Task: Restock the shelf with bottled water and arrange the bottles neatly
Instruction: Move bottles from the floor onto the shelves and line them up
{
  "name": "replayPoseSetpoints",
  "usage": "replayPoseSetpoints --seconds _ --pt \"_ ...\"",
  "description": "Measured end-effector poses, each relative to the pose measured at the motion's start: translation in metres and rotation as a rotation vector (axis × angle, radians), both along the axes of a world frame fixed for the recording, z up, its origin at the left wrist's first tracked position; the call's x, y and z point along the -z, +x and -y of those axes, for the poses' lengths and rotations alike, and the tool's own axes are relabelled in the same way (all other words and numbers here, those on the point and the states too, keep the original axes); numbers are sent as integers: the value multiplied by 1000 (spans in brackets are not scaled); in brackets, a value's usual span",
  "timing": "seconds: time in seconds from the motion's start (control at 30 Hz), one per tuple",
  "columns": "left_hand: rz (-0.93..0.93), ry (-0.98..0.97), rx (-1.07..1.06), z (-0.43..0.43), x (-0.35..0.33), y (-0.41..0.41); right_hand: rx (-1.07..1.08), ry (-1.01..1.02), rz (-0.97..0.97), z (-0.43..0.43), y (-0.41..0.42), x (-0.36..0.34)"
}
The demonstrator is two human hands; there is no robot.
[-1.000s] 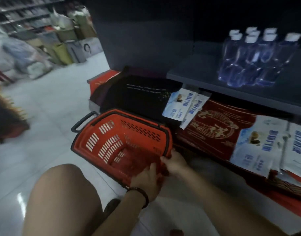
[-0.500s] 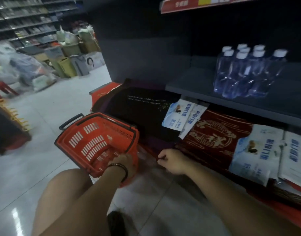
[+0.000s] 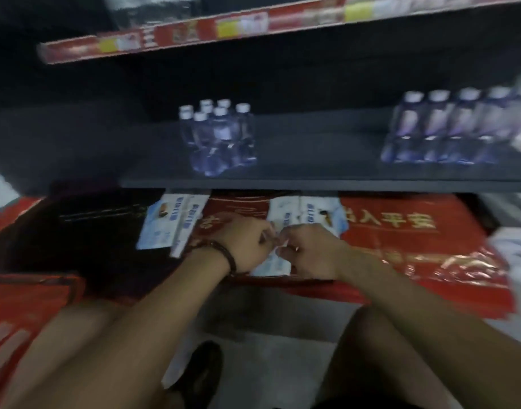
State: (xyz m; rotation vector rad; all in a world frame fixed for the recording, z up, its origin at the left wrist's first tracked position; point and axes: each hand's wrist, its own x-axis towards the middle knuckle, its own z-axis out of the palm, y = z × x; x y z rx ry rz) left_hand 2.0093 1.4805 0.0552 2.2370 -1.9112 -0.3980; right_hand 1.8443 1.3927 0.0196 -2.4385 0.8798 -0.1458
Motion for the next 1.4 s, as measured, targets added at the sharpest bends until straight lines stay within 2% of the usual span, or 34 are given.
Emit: replayPoseSetpoints --seconds 0.2,0.33,0.5,0.63,0.73,0.83,1.07,1.23,1.4 --pt "-28 25 339 78 1 -106 328 -21 13 16 -144 -13" --pt "-14 90 544 118 19 -179 664 5 -6 3 -249 7" --pt "-56 182 788 134 73 -281 1185 131 -46 -59 -370 48" --pt "-15 330 1012 127 140 -358 1497 226 -60 -120 -427 108" --pt "43 422 1151 113 190 -407 1679 283 -56 -165 -451 161" --pt "18 523 1229 97 234 -444 1819 379 -57 -211 -458 209" --pt "3 701 1428 56 316 -504 1936 481 -133 -273 -432 297" --pt "-37 758 1460 19 368 -510 2076 464 96 -288 -420 336" --pt "-169 739 1322 3 402 -507 2136 476 224 -295 -422 367"
